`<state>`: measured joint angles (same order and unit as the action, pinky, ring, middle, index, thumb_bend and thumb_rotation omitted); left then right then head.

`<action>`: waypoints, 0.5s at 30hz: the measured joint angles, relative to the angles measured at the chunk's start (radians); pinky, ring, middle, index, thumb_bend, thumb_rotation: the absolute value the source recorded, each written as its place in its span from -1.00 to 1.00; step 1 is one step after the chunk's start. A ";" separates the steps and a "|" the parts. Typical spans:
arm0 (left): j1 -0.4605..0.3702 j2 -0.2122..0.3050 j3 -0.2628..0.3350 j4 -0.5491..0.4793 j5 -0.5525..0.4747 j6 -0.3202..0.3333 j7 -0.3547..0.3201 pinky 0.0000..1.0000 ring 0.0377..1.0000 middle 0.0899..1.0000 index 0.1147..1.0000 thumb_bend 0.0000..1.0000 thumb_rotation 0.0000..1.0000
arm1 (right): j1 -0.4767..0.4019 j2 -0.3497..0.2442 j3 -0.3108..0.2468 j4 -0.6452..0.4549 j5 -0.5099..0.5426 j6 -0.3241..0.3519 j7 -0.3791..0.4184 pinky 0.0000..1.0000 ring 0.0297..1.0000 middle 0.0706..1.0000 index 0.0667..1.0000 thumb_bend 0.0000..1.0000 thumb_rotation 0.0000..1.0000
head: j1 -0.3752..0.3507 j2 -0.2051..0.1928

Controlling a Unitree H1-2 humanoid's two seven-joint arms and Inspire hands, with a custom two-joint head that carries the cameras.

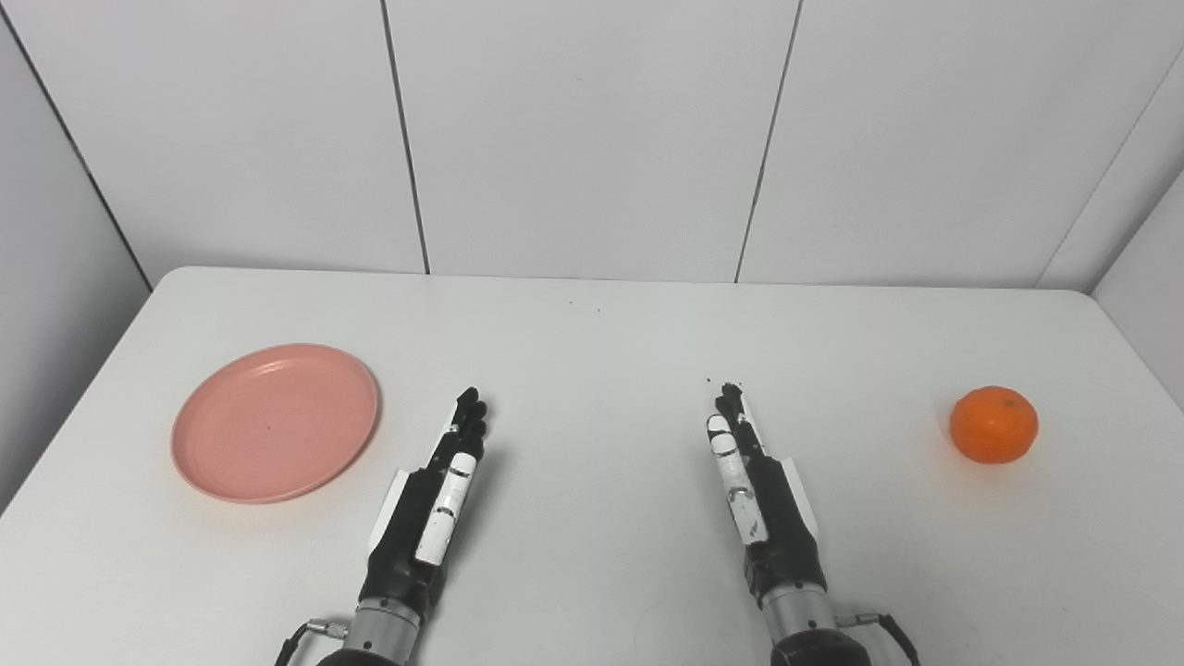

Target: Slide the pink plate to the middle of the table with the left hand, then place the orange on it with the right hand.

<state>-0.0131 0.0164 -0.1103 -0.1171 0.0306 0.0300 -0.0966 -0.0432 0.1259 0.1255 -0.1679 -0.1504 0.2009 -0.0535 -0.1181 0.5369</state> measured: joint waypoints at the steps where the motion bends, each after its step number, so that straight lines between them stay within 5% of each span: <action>1: 0.000 0.000 0.000 0.000 0.000 0.000 0.000 1.00 1.00 1.00 1.00 -0.16 1.00 | 0.000 0.000 0.000 0.000 0.000 0.000 0.000 0.99 0.94 0.95 0.98 -0.58 1.00 | -0.002 0.000; 15: 0.000 0.000 0.000 0.000 -0.001 0.000 0.000 1.00 1.00 1.00 1.00 -0.17 1.00 | 0.000 0.000 0.000 0.000 -0.002 0.000 0.000 0.99 0.93 0.95 0.97 -0.58 1.00 | 0.000 0.000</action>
<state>-0.0131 0.0165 -0.1100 -0.1170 0.0300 0.0299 -0.0966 -0.0432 0.1259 0.1256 -0.1679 -0.1522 0.2009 -0.0535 -0.1181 0.5369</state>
